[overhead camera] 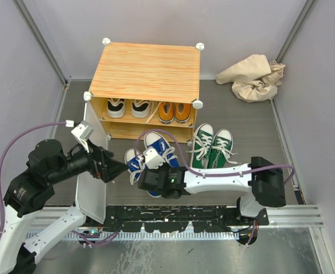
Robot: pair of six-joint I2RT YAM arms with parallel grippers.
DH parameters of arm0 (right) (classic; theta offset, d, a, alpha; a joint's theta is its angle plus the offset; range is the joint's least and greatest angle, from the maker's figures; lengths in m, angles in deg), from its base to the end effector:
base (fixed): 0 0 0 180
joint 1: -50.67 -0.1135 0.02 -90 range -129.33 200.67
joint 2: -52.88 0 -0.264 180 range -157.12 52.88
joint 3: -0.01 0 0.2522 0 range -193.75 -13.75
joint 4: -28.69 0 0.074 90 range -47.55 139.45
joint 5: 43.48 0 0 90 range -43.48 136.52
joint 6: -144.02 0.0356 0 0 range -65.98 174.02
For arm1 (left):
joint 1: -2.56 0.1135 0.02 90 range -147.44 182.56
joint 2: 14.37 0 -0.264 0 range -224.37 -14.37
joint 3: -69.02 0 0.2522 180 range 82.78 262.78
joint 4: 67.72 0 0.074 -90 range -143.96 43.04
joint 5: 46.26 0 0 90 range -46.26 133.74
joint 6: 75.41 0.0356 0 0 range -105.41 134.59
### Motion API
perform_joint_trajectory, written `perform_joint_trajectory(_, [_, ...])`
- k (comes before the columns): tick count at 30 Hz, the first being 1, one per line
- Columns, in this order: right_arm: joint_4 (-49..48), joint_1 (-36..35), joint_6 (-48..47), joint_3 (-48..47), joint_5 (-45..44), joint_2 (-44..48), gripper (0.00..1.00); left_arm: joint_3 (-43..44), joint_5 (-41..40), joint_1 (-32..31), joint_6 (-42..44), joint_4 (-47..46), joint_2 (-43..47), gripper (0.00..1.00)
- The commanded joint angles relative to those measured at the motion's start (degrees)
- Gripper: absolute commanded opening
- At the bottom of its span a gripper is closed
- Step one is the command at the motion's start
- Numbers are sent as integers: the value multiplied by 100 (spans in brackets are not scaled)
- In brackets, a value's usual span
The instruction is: Place and organize the shoes in the shoe cabinet
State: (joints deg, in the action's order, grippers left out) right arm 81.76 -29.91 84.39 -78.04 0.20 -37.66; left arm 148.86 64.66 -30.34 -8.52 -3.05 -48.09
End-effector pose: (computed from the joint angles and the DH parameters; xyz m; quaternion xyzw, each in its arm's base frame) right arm 0.0761 0.3011 0.2332 -0.3059 0.8490 -0.0575 0.4270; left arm 0.0577 -0.0524 0.4077 0.1737 0.7864 -0.3997 0.4378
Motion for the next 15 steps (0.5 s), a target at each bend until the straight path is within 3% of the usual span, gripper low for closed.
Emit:
perform_joint_trajectory(1, [-1216, 290, -871, -282, -192, -69, 1, -12, -18, -13, 44, -179, 86, 98])
perform_joint_trajectory(8, [-2194, 711, -1595, -134, 605, -394, 1, -17, -111, -9, 144, -32, 111, 98])
perform_joint_trajectory(15, [-1716, 748, -1198, -463, 612, -921, 8, -56, -193, -9, 184, 52, 171, 98])
